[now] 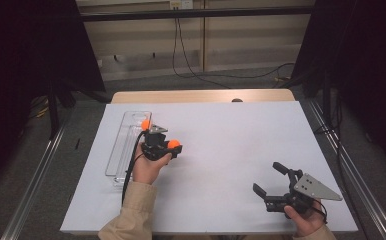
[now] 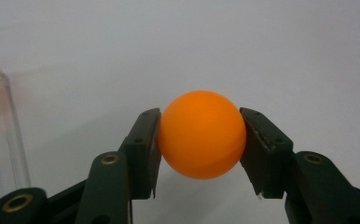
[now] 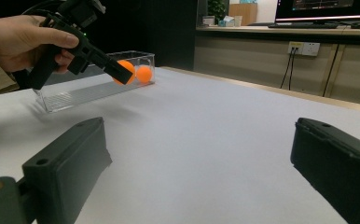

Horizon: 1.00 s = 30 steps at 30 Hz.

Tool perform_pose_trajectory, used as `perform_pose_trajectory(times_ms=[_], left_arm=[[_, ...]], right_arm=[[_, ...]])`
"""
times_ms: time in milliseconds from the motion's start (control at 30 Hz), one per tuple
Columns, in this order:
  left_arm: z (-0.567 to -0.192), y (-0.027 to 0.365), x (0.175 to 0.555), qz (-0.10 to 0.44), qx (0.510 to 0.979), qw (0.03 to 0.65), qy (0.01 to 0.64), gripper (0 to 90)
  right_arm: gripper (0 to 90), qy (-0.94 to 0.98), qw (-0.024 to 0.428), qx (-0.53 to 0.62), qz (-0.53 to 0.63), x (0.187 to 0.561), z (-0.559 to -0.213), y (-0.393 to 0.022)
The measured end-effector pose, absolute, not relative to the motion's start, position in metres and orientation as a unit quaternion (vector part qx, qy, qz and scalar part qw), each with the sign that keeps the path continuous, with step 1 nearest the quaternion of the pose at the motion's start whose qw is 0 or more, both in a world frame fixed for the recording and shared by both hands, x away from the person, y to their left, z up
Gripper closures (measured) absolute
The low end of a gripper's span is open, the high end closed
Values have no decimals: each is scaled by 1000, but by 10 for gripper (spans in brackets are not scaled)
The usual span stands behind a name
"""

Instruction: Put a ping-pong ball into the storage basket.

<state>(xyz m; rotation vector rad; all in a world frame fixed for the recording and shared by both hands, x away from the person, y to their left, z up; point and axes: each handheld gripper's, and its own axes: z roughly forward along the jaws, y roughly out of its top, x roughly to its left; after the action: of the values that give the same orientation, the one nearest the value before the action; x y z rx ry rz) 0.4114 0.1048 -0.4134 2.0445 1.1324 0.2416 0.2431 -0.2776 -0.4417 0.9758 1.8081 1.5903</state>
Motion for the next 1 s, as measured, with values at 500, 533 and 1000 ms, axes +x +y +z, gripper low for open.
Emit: perform_pose_trajectory(times_ms=[500,533,1000], left_arm=[[-411,109,412,92,802,382,449,508],[-410,109,412,92,804,381,448,508],[-407,113,412,89,803,379,451,508]], right_arm=[[31,671,269,361,589,243,-442,-278],[30,671,268,362,589,243,-442,-278],[31,671,268,361,590,243,-442,-278]])
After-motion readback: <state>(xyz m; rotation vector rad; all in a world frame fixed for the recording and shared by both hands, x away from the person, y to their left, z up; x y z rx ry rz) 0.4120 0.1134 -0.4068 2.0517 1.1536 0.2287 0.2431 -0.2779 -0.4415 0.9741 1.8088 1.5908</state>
